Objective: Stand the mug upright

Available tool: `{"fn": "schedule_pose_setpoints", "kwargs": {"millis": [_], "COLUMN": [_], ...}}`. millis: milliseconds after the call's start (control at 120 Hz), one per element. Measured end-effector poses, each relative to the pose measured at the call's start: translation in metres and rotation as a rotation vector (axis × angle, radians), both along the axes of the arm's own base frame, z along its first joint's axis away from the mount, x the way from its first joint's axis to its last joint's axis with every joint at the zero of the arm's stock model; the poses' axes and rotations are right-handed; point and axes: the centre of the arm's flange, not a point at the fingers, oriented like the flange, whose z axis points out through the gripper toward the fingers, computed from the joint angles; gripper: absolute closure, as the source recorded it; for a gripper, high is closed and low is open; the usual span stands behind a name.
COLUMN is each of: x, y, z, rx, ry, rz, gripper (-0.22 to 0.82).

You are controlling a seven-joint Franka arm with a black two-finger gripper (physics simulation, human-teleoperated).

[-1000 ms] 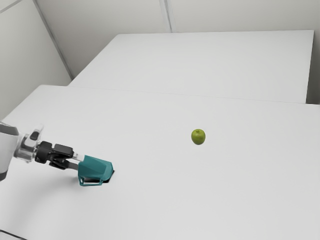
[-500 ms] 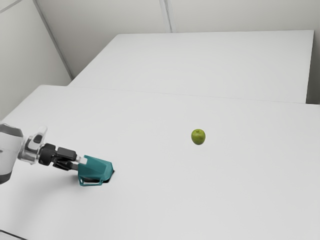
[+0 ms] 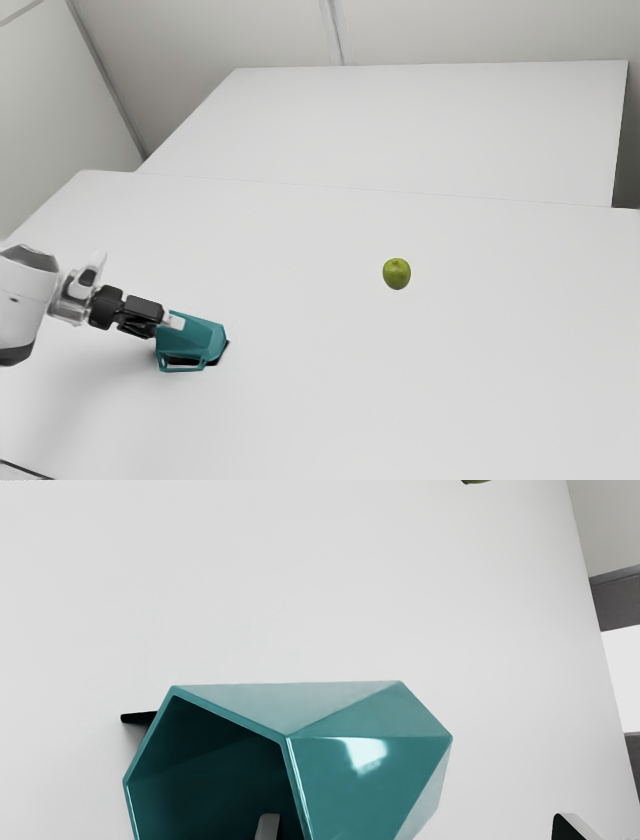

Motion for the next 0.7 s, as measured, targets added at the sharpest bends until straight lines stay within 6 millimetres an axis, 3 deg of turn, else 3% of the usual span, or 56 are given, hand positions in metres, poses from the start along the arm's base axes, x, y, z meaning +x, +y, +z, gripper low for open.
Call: {"fn": "schedule_pose_setpoints", "kwargs": {"millis": [142,700], "x": [0.0011,0.002], "y": [-0.0022,-0.0016], "z": [-0.0003,0.0005], "rx": [0.003,0.012], "ry": [-0.005,-0.017], "rz": [-0.007,-0.004], "gripper": [0.06,0.64]}}
